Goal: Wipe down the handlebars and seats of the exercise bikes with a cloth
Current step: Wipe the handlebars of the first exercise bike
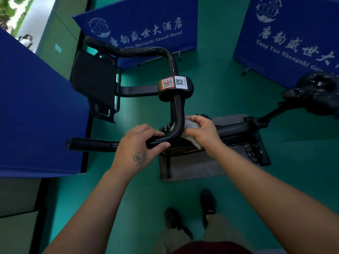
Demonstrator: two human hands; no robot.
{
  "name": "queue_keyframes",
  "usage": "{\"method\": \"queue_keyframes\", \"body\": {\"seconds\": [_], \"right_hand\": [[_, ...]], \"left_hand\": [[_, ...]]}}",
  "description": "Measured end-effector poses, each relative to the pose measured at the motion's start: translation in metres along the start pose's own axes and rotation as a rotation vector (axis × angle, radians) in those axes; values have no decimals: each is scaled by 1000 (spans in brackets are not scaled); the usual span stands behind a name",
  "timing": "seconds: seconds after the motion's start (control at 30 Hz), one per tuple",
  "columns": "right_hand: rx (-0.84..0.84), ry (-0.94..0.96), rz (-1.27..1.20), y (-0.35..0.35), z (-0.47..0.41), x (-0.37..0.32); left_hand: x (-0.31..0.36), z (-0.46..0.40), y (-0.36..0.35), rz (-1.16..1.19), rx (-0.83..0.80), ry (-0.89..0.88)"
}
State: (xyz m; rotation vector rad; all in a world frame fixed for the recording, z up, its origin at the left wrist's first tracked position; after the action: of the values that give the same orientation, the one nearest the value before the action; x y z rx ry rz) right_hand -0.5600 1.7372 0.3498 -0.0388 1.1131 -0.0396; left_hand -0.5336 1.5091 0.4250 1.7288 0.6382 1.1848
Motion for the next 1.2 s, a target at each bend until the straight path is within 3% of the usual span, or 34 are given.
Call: {"method": "queue_keyframes", "body": {"seconds": [0.43, 0.77, 1.0, 1.2], "right_hand": [[-24, -59, 6, -29, 34, 32], [93, -25, -50, -17, 22, 14], [-1, -75, -76, -58, 53, 33], [28, -68, -68, -52, 51, 25]], "left_hand": [[-2, 1, -4, -30, 24, -13], [-3, 1, 0, -39, -16, -30], [-5, 5, 3, -36, -46, -92], [-11, 8, 10, -46, -75, -104]]}}
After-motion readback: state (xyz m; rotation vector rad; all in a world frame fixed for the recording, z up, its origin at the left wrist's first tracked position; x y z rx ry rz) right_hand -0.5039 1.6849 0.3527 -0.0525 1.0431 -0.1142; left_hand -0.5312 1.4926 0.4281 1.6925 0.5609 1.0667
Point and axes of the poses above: each hand's wrist, its own z-axis away from the middle knuckle, its own y-axis out of the back of the hand, x = y × z, the point moved 2 cm from there along -z, towards the middle knuckle, and after that the axes turned 4 degrees about -y, right-handed, at the moved point
